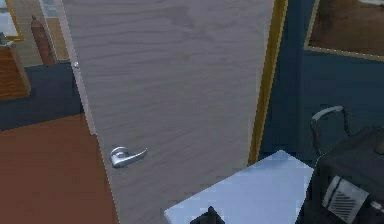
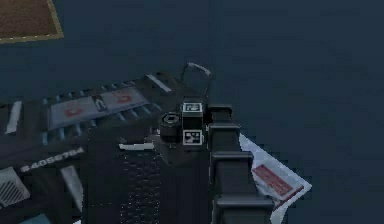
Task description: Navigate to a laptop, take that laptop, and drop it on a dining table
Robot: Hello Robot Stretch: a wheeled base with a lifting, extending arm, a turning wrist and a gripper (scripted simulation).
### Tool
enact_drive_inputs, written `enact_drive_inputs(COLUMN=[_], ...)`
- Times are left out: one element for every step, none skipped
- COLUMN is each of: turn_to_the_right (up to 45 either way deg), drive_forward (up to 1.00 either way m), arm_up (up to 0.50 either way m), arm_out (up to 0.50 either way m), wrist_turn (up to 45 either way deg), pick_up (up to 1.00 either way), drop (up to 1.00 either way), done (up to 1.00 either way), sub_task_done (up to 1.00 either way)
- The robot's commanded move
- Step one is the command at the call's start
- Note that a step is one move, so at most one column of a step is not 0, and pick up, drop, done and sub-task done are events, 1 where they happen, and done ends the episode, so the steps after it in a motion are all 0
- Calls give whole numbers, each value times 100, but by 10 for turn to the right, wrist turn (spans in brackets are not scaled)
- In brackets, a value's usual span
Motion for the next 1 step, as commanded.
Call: enact_drive_inputs(turn_to_the_right=[0], drive_forward=[0], arm_up=[4], arm_out=[0], wrist_turn=[0], pick_up=[0], drop=[0], done=[0], sub_task_done=[0])
